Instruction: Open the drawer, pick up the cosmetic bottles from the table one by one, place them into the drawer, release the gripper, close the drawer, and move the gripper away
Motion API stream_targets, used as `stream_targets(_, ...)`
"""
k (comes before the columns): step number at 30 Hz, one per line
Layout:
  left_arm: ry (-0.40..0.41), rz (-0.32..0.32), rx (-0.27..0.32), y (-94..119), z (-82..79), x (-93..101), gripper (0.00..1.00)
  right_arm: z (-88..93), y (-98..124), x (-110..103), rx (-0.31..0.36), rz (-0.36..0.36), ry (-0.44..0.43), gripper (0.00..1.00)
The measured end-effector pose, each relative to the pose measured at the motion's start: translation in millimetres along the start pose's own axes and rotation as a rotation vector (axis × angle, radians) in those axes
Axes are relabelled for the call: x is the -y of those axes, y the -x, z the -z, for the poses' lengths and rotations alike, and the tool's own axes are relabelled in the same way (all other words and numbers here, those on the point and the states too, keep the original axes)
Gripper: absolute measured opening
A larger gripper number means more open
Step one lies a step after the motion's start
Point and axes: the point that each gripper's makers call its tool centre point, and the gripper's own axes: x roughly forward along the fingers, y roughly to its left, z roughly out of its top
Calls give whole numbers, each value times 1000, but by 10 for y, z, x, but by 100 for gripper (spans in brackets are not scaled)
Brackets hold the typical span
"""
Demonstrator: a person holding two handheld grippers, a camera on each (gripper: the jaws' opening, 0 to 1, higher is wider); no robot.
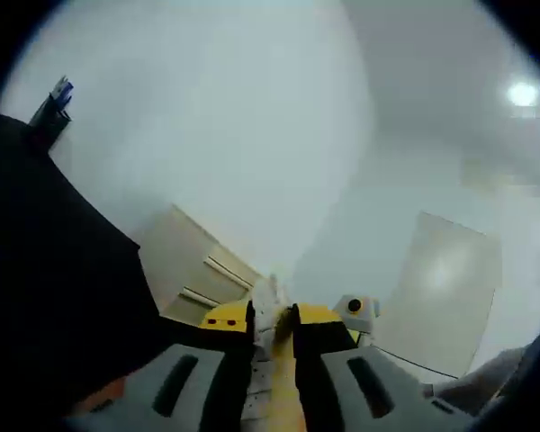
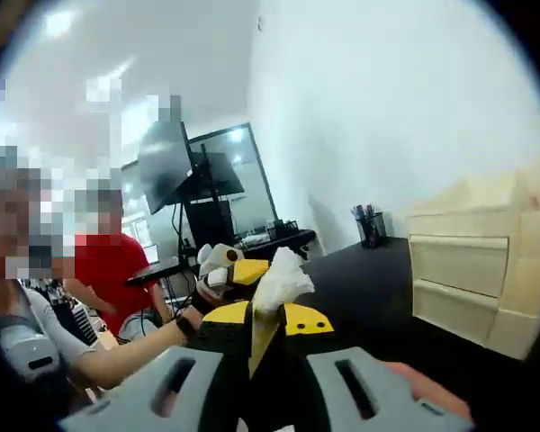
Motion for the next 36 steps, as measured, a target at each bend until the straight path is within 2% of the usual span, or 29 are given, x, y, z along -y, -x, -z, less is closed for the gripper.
stream_targets(3,2,13,1,-1,67,85,15,23,3,26,-4,12,0,16)
stream_targets(5,-4,21,-1,-17,149,170,15,94,-17,54,-24,23,-22,23)
stream_targets(6,-8,18,-2,-22,140,159,15,130,-32,71,-31,30,-34,27)
stream_targets(7,-13,18,-3,-24,132,147,14,230,-42,62,-75,27,-78,31)
stream_targets(9,-15,14,-6,-26,141,146,14,343,-110,55,-112,23,-83,35)
stream_targets(10,-12,13,-5,-26,102,109,14,370,-160,45,-117,19,-88,35)
stream_targets(12,-9,12,-6,-30,43,55,14,432,-271,-39,-136,-11,-170,35)
stream_targets(13,-9,11,-5,-24,6,17,14,428,-336,-12,-128,-6,-177,35)
stream_targets(15,4,15,-2,-13,-35,-19,14,448,-411,-30,-139,-15,-230,29)
stream_targets(16,5,15,1,-8,-44,-19,14,411,-443,14,-117,-2,-227,23)
stream_targets(18,14,15,7,1,-45,-19,14,379,-458,19,-103,-20,-263,14)
stream_targets(20,11,11,8,-6,-43,-13,14,347,-447,73,-102,-23,-280,12)
stream_targets(25,7,9,18,-15,23,57,17,307,-431,37,-77,-26,-318,9)
stream_targets(27,14,1,70,11,-73,45,20,268,-417,36,-58,-20,-330,9)
stream_targets(28,20,-12,110,24,-147,20,26,237,-405,38,-46,-17,-330,8)
stream_targets(30,29,-10,139,53,-205,9,35,129,-367,70,-17,-10,-319,8)
stream_targets(33,48,-6,205,79,-323,8,45,-158,-251,224,59,14,-332,8)
stream_targets(36,97,37,269,91,-471,51,53,-434,-86,223,173,7,-354,8)
